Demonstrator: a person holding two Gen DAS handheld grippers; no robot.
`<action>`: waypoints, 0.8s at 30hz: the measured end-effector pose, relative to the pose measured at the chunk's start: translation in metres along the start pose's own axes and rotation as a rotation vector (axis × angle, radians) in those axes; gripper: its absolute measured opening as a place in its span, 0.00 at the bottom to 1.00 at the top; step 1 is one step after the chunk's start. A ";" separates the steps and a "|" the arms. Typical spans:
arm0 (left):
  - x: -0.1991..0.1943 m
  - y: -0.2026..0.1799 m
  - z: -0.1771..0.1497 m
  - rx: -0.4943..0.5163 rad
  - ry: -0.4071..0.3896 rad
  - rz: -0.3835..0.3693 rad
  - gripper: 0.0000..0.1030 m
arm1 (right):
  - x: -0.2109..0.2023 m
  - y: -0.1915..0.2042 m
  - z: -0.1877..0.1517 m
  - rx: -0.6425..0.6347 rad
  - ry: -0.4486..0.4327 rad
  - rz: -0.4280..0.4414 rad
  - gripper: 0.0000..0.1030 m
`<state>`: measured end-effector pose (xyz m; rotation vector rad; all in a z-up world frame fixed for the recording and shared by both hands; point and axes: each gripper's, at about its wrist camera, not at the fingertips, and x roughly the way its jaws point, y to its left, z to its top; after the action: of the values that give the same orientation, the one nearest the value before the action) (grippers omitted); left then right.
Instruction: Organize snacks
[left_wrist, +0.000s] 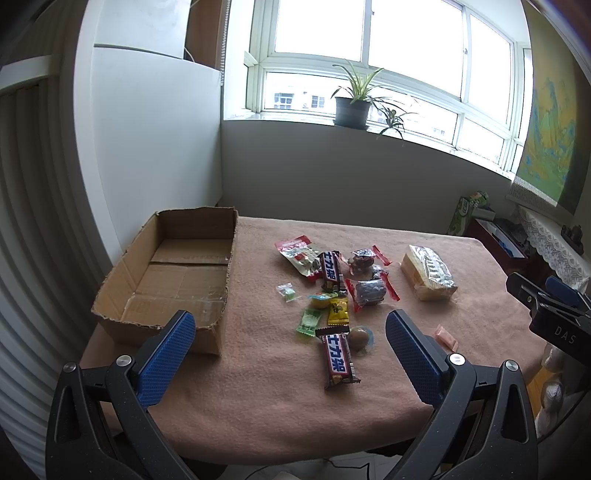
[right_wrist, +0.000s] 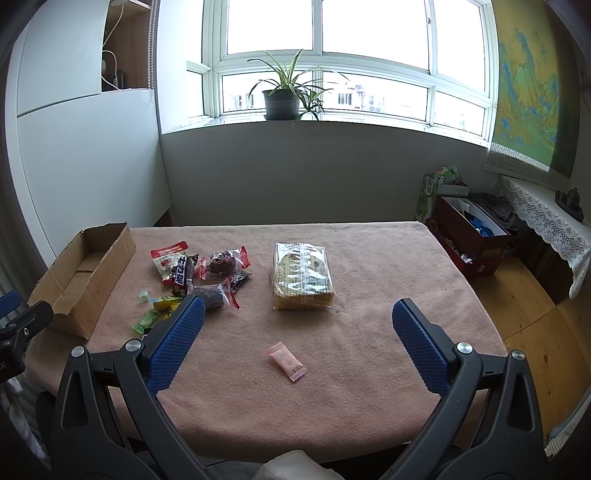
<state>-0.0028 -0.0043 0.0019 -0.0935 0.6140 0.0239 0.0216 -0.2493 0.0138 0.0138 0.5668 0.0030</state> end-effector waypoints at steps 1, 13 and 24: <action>0.000 -0.001 0.000 0.000 0.000 0.000 0.99 | 0.000 0.000 0.000 0.000 0.001 0.001 1.00; 0.000 -0.001 0.000 0.000 0.001 0.000 0.99 | 0.001 0.001 -0.002 -0.002 0.004 0.001 1.00; 0.002 0.000 -0.002 -0.002 0.009 -0.004 0.99 | 0.004 0.000 -0.006 -0.004 0.009 0.002 1.00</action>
<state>-0.0021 -0.0047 -0.0011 -0.0965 0.6231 0.0204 0.0216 -0.2487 0.0069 0.0104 0.5756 0.0063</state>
